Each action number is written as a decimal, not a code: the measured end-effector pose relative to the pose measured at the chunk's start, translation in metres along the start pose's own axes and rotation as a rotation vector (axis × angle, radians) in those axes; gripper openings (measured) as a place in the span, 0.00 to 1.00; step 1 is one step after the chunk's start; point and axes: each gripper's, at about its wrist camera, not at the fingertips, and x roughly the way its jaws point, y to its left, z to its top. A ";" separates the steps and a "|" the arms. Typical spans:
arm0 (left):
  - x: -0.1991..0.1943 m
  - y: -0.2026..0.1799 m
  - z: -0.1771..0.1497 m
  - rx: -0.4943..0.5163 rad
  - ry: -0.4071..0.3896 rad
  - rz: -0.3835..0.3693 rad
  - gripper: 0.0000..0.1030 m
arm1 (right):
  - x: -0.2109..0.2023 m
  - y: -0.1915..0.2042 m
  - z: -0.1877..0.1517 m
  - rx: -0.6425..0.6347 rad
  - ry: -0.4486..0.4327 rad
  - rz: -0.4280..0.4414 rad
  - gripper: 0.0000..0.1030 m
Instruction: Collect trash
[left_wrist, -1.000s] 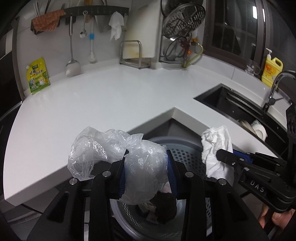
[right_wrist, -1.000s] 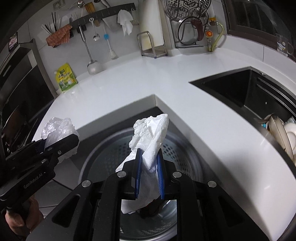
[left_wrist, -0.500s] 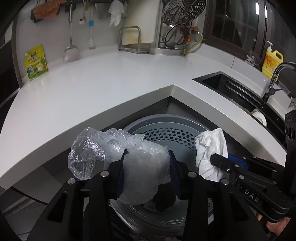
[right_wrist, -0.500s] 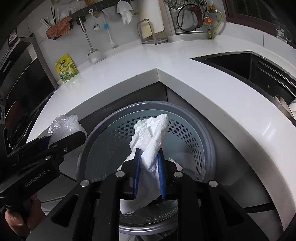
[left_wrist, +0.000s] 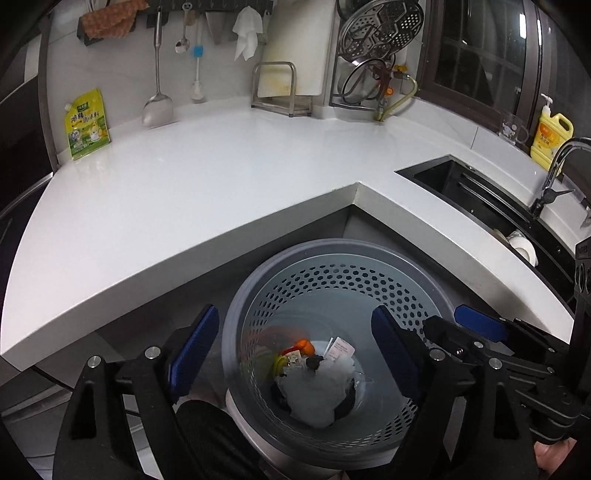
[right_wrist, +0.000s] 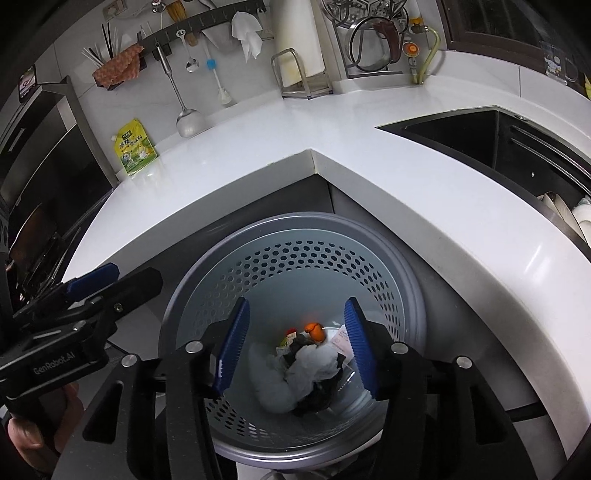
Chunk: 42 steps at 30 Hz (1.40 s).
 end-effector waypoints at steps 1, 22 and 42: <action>-0.001 0.000 0.000 0.001 -0.002 0.003 0.81 | 0.000 0.000 0.000 -0.001 0.001 0.000 0.51; -0.012 0.003 0.004 0.007 -0.030 0.044 0.94 | -0.006 0.004 0.000 -0.009 -0.014 -0.018 0.54; -0.010 0.009 0.004 -0.024 -0.015 0.091 0.94 | -0.008 0.008 0.000 -0.023 -0.021 -0.033 0.56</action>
